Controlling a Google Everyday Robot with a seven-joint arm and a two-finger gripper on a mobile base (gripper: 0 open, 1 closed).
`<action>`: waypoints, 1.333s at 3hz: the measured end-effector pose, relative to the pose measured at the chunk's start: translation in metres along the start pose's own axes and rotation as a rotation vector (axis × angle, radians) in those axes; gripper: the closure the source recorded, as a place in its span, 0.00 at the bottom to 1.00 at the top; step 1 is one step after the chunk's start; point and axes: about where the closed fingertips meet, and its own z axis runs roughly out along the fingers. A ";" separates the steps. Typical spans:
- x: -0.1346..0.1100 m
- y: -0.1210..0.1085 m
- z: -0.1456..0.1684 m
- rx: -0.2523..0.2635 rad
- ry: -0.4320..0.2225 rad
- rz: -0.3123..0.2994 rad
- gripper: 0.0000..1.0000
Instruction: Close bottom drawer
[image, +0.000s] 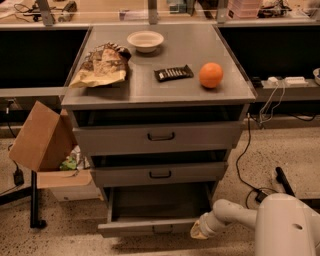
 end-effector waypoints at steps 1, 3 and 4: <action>0.000 0.000 0.000 0.000 0.000 0.000 0.83; 0.000 0.000 0.000 0.000 0.000 0.000 0.37; 0.000 0.000 0.000 0.000 0.000 0.000 0.12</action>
Offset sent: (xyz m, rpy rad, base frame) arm 0.0000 0.0000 0.0000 0.0000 0.0000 0.0000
